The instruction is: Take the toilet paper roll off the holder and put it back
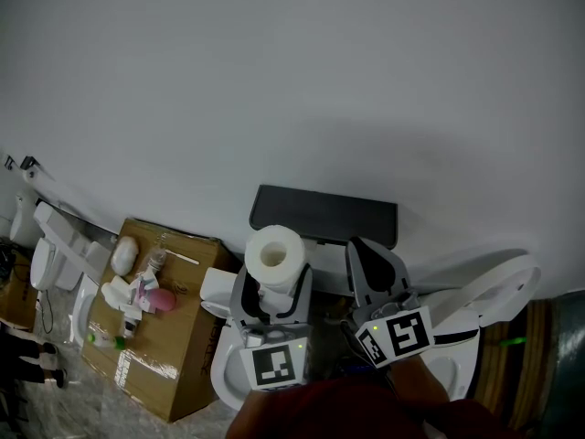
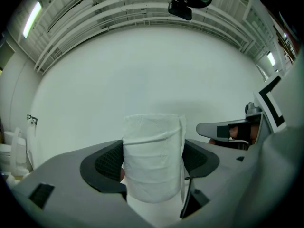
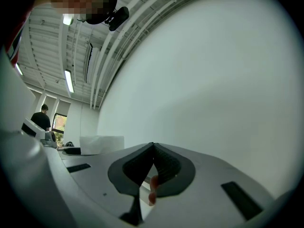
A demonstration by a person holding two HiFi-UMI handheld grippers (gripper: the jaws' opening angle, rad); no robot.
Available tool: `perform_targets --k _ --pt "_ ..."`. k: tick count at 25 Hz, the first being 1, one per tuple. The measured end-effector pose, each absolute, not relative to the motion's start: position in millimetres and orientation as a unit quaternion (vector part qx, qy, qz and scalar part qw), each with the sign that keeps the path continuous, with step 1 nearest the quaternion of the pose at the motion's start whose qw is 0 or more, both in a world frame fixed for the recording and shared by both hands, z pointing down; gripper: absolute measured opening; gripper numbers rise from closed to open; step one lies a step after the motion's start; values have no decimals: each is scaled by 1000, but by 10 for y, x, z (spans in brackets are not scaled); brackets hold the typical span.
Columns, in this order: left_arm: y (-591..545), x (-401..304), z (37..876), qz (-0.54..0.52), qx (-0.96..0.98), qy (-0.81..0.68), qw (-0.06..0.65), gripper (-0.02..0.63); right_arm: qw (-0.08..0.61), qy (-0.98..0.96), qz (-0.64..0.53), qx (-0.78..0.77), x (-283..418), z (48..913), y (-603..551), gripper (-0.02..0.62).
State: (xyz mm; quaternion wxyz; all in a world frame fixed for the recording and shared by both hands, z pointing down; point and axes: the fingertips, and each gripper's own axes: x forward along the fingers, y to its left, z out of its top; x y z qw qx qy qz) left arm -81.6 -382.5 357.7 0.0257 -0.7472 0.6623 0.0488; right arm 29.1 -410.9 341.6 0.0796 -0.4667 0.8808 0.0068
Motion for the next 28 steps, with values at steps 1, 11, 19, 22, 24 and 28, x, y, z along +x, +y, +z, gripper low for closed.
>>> perform_targets --k 1,11,19,22,24,28 --pt "-3840 -827 3543 50 -747 663 29 402 80 881 7 -467 293 3417 -4112 14" --pt "-4099 -911 2944 80 -737 666 87 402 84 877 4 -473 350 3424 -4136 14" --pt "-4522 -907 2744 88 -731 666 121 402 80 875 3 -477 367 3454 -4157 14" --pt "-4653 -933 2830 84 -729 670 114 402 80 875 5 -478 362 3450 -4136 14" --pt "-4731 -935 2939 78 -729 671 110 402 79 874 5 -480 380 3457 -4139 14" --pt "-4865 -979 3205 57 -725 679 101 402 77 872 3 -483 400 3474 -4147 14"
